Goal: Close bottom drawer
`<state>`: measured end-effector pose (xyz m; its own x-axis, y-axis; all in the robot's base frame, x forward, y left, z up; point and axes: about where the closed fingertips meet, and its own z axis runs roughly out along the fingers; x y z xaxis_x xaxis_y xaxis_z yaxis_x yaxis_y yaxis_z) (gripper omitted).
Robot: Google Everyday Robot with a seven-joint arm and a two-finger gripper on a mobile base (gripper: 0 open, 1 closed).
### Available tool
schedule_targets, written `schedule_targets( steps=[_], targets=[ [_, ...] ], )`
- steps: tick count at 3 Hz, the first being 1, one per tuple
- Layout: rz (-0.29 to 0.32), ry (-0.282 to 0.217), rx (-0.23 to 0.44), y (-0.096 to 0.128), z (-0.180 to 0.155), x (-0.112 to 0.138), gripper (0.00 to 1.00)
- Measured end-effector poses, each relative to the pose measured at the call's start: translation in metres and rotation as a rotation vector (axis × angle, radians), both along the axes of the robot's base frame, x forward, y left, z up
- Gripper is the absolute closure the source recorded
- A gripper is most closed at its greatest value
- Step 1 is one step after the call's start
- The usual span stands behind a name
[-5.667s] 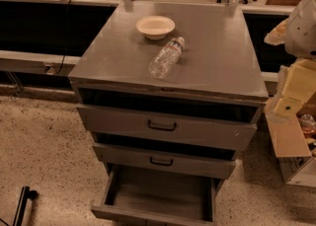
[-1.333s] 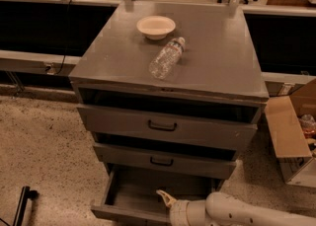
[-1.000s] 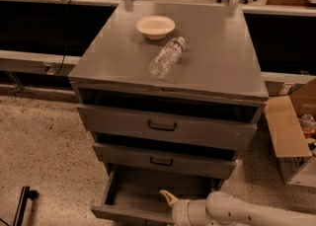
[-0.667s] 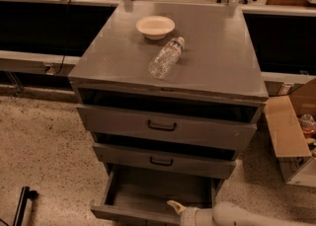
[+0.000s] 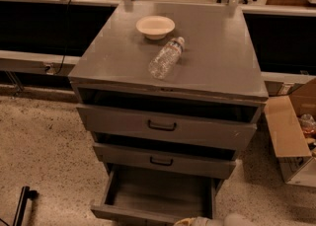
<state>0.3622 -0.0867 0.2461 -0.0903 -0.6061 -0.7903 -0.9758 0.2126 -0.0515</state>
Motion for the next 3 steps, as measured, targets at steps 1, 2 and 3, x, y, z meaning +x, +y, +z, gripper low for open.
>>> schedule_targets(
  steps=[1, 2, 3],
  targets=[
    [-0.001, 0.007, -0.019, -0.005, -0.031, -0.006, 0.89],
    [-0.035, 0.018, -0.042, -0.010, -0.072, -0.017, 1.00],
    [-0.075, 0.027, -0.075, -0.012, -0.098, -0.017, 1.00]
  ],
)
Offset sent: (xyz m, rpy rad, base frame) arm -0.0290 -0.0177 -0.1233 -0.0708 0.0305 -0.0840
